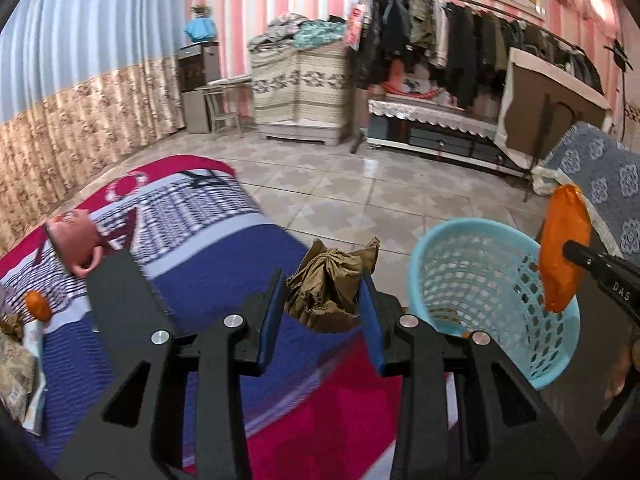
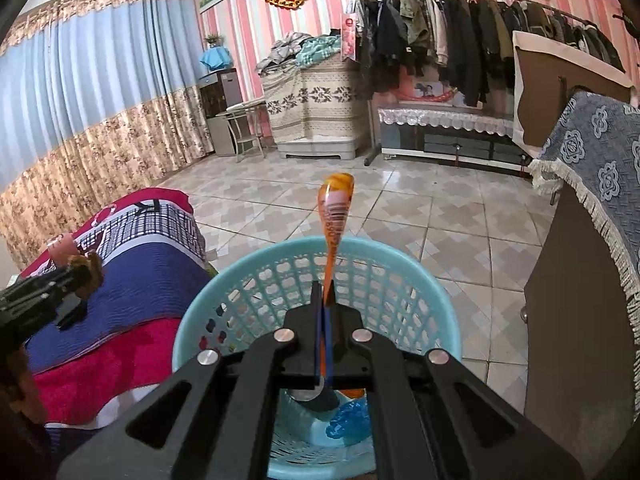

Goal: Collect trash
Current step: 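Carry the orange bag and brown item over the wastebasket with both tools, then open the left tool to drop the brown item into the wastebasket, then open the right tool to drop the orange snack bag into the wastebasket, then move both tools back over the bed, then grasp the printed newspaper sheet with the left tool, then lift the newspaper with the left tool while the right tool grasps the white printed card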

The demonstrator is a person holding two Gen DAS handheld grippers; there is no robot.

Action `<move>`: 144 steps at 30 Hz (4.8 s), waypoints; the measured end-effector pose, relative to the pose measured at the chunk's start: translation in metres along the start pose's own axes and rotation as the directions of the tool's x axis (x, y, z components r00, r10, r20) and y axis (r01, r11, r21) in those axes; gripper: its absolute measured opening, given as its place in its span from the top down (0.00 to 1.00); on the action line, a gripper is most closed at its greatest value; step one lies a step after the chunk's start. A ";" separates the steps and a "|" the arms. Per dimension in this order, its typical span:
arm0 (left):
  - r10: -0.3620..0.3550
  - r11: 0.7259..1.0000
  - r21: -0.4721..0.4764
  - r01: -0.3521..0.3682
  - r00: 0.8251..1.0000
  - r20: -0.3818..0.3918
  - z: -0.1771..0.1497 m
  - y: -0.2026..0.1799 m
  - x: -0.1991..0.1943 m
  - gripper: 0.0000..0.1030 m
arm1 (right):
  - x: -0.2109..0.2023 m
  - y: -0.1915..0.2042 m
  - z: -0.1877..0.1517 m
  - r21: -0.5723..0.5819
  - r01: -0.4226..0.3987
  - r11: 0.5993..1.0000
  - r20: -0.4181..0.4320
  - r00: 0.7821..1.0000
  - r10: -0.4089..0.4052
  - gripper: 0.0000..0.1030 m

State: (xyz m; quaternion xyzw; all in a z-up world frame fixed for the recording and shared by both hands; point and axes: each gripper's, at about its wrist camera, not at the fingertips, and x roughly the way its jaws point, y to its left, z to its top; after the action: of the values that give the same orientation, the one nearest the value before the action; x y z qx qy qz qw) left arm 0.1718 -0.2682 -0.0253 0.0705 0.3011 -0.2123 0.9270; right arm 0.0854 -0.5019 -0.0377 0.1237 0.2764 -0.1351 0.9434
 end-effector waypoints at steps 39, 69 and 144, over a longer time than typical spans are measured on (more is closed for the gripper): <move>0.106 0.994 0.011 -0.107 0.994 0.039 0.008 -0.008 0.007 0.11 | 0.024 0.027 -0.005 -0.019 0.089 0.996 -0.034 0.995 -0.090 0.98; 0.223 0.971 -0.091 -0.219 0.974 0.040 -0.009 0.070 -0.042 0.05 | 0.005 0.053 0.003 -0.056 0.125 0.991 0.042 0.992 -0.122 0.08; 0.232 0.890 -0.354 -0.287 0.954 -0.190 -0.114 0.371 -0.099 0.67 | -0.002 0.282 -0.078 -0.354 -0.186 0.917 -0.142 0.979 0.144 0.04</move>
State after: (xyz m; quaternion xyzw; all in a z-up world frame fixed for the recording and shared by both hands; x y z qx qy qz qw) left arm 0.2014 0.1296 -0.0579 -0.0545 0.3896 -0.0187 0.9192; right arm 0.1371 -0.2147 -0.0554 -0.0236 0.3382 0.0059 0.9408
